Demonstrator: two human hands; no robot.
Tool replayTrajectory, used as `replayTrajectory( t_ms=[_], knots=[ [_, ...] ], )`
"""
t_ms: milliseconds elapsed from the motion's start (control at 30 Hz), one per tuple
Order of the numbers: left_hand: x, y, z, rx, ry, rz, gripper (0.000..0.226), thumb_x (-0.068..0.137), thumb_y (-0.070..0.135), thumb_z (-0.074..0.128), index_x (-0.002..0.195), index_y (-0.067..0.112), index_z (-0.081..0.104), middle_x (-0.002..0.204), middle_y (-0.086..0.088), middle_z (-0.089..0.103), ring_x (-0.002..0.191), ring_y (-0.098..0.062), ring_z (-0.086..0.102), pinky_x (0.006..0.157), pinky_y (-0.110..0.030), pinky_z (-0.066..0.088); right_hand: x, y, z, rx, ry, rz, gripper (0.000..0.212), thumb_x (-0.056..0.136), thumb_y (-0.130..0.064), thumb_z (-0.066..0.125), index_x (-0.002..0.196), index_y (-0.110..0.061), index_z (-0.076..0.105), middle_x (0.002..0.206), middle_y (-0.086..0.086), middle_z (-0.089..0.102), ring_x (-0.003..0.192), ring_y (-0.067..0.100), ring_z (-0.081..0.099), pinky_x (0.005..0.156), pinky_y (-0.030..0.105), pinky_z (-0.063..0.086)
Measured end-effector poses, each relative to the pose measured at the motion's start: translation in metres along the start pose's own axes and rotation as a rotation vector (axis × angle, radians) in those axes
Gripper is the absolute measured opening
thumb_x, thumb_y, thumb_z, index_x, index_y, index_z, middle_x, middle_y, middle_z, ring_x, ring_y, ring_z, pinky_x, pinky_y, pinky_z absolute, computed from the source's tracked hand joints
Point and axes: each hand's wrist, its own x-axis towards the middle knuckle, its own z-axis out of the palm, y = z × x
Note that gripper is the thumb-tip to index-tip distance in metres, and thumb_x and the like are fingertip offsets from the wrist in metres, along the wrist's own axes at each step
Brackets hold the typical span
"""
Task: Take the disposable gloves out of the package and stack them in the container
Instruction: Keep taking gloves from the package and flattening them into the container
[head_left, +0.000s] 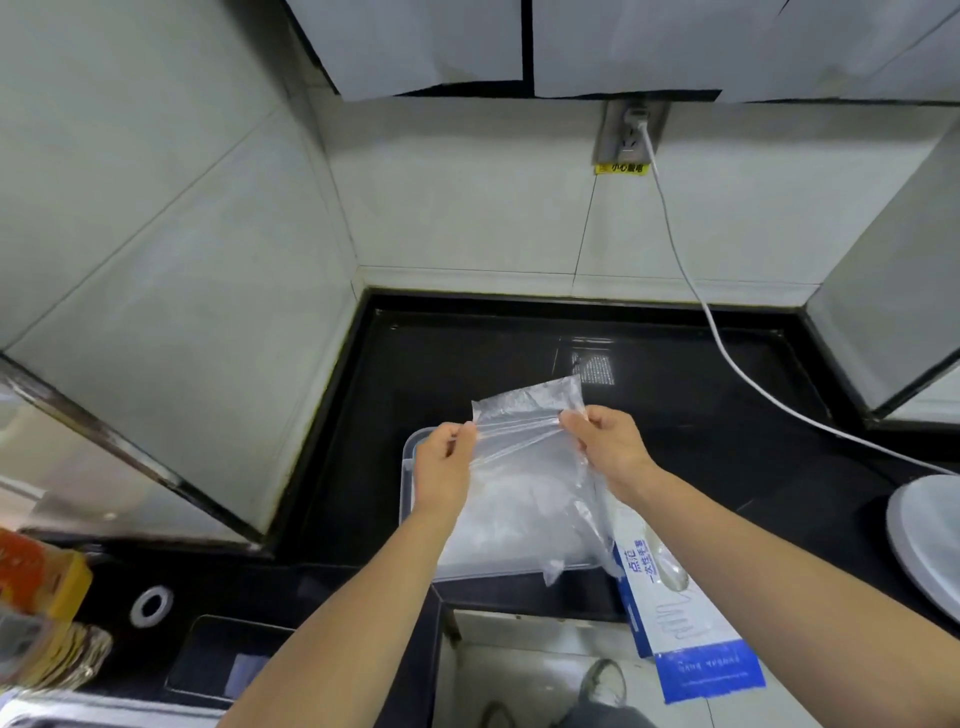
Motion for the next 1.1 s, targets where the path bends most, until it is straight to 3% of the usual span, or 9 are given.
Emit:
replayTrajectory(
  t_ms=[167, 300, 400, 567, 700, 767, 867, 1033, 1100],
  knots=[
    [0.000, 0.009, -0.014, 0.159, 0.103, 0.087, 0.023, 0.096, 0.037, 0.054, 0.107, 0.017, 0.056, 0.099, 0.000, 0.059, 0.090, -0.013, 0.059, 0.068, -0.016, 0.043, 0.008, -0.001, -0.010, -0.108, -0.205, -0.085, 0.033, 0.094, -0.019, 0.066, 0.065, -0.006, 0.055, 0.055, -0.001, 0.042, 0.052, 0.012, 0.036, 0.049, 0.019, 0.033],
    [-0.001, 0.043, 0.004, 0.189, -0.241, -0.040, 0.050, 0.088, 0.046, 0.065, 0.129, 0.024, 0.047, 0.116, 0.008, 0.055, 0.108, -0.009, 0.055, 0.078, -0.016, 0.044, 0.011, -0.006, -0.007, -0.241, -0.462, -0.089, 0.025, 0.091, -0.024, 0.070, 0.076, -0.004, 0.066, 0.065, 0.010, 0.051, 0.060, 0.020, 0.044, 0.057, 0.027, 0.038],
    [-0.002, 0.045, 0.011, 0.301, -0.465, -0.127, 0.029, 0.087, 0.042, 0.068, 0.097, 0.015, 0.062, 0.091, 0.000, 0.064, 0.080, -0.010, 0.063, 0.070, -0.020, 0.052, 0.014, -0.012, -0.003, -0.289, -0.519, -0.083, 0.022, 0.089, -0.018, 0.072, 0.077, 0.000, 0.066, 0.065, 0.008, 0.053, 0.059, 0.015, 0.046, 0.056, 0.022, 0.040],
    [0.005, 0.006, 0.003, 0.484, -0.202, -0.111, 0.024, 0.098, 0.026, 0.053, 0.077, 0.016, 0.057, 0.074, -0.009, 0.060, 0.067, -0.020, 0.059, 0.062, -0.032, 0.052, 0.026, -0.011, -0.009, -0.610, -0.218, -0.148, 0.012, 0.082, -0.019, 0.078, 0.090, -0.020, 0.070, 0.078, -0.005, 0.063, 0.074, 0.010, 0.059, 0.072, 0.023, 0.047],
    [0.003, -0.020, -0.007, 0.712, -0.050, 0.024, 0.028, 0.102, 0.026, 0.044, 0.083, 0.012, 0.058, 0.073, -0.006, 0.061, 0.062, -0.013, 0.058, 0.059, -0.030, 0.051, 0.019, -0.008, 0.010, -0.752, 0.067, -0.615, 0.031, 0.082, -0.020, 0.076, 0.111, -0.022, 0.066, 0.107, -0.005, 0.054, 0.102, 0.011, 0.047, 0.090, 0.029, 0.034],
    [0.003, -0.023, -0.006, 0.834, 0.002, 0.047, 0.026, 0.103, 0.026, 0.040, 0.096, 0.011, 0.060, 0.085, -0.006, 0.066, 0.072, -0.018, 0.064, 0.062, -0.031, 0.055, 0.010, -0.006, 0.027, -0.730, -0.093, -0.702, 0.024, 0.085, -0.018, 0.072, 0.108, -0.022, 0.067, 0.106, -0.006, 0.054, 0.094, 0.008, 0.051, 0.084, 0.027, 0.040],
    [0.005, -0.023, -0.003, 0.991, 0.008, 0.042, 0.025, 0.103, 0.017, 0.039, 0.118, 0.008, 0.057, 0.101, -0.010, 0.068, 0.088, -0.026, 0.067, 0.073, -0.035, 0.056, 0.005, 0.015, 0.051, -0.863, -0.385, -0.507, 0.027, 0.091, -0.020, 0.066, 0.117, -0.023, 0.062, 0.117, -0.004, 0.054, 0.094, 0.014, 0.058, 0.085, 0.026, 0.050],
    [0.000, -0.028, 0.000, 1.266, -0.047, 0.086, 0.052, 0.099, 0.010, 0.047, 0.146, 0.007, 0.025, 0.129, -0.012, 0.054, 0.112, -0.023, 0.059, 0.084, -0.028, 0.050, 0.015, 0.055, 0.059, -1.116, -0.497, -0.295, 0.054, 0.090, -0.027, 0.067, 0.138, -0.027, 0.043, 0.150, 0.001, 0.037, 0.128, 0.022, 0.049, 0.106, 0.029, 0.040],
    [-0.005, -0.027, 0.001, 1.392, -0.003, 0.255, 0.060, 0.089, 0.009, 0.061, 0.141, 0.007, 0.032, 0.132, -0.011, 0.047, 0.119, -0.024, 0.051, 0.096, -0.030, 0.046, 0.016, 0.060, 0.060, -1.135, -0.536, -0.279, 0.057, 0.090, -0.027, 0.067, 0.141, -0.028, 0.040, 0.151, 0.002, 0.034, 0.125, 0.022, 0.050, 0.104, 0.029, 0.042]
  ],
)
